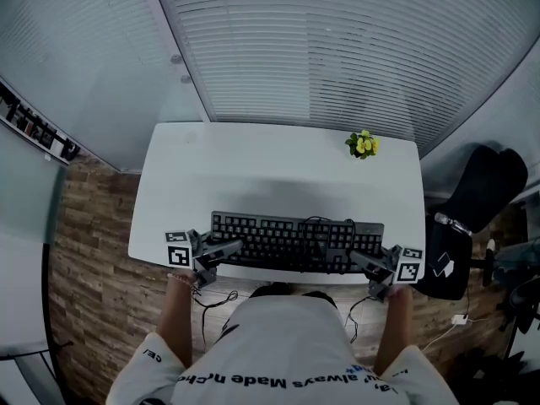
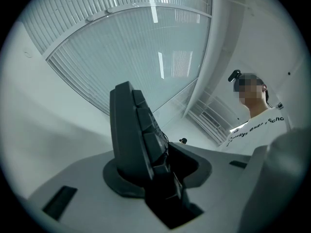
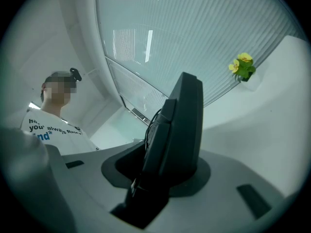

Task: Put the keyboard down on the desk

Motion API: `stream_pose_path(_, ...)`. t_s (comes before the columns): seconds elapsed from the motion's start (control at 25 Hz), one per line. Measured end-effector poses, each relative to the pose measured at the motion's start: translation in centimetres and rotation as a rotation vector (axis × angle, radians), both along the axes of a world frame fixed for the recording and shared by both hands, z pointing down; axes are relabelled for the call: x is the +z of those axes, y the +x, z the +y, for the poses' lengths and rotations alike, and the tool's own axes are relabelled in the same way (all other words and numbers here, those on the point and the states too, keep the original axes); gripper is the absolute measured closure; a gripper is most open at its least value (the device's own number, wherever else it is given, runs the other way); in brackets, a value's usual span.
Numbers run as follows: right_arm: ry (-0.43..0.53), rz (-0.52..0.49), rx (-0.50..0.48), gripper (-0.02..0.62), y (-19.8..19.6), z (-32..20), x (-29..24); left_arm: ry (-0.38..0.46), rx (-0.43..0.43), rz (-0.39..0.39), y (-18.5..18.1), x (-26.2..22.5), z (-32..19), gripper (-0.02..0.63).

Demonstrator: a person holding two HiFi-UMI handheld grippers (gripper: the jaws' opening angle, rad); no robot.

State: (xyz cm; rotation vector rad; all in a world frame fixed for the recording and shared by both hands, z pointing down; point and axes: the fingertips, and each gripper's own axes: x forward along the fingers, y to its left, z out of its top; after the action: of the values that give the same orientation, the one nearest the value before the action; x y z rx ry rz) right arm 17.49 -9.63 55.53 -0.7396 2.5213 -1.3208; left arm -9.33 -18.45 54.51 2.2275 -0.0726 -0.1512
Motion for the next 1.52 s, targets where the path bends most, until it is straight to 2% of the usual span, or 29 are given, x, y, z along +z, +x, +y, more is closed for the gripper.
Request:
stream_pose_path(0.2, -0.002, 0.024, 0.024, 0.437, -0.2, -1.3, 0.5, -0.017, -0.004, -0.010, -0.2, 0.7, -1.4, 0.443)
stream_pose_path(0.56, -0.008, 0.084, 0.080, 0.416, 1.0, -3.4, 1.7, 0.003, -0.072, -0.030, 0.6, 1.9, -4.0, 0.428)
stream_pose_path(0.96, -0.027, 0.194, 0.140, 0.362, 1.8, -5.6, 3.8, 0.056, -0.168, -0.124, 0.7, 3.8, -5.9, 0.374)
stream_pose_path(1.08, -0.026, 0.266, 0.182, 0.297, 2.3, -6.1, 4.6, 0.062, -0.190, -0.141, 0.8, 4.4, -6.2, 0.363)
stream_pose_path(1.2, -0.027, 0.326, 0.199, 0.277, 2.5, -6.5, 5.1, 0.055, -0.223, -0.165, 0.7, 5.1, -6.4, 0.348)
stream_pose_path(1.52, -0.047, 0.354, 0.233, 0.252, 2.9, -7.1, 6.5, 0.068, -0.296, -0.242, 0.8, 6.5, -7.6, 0.301)
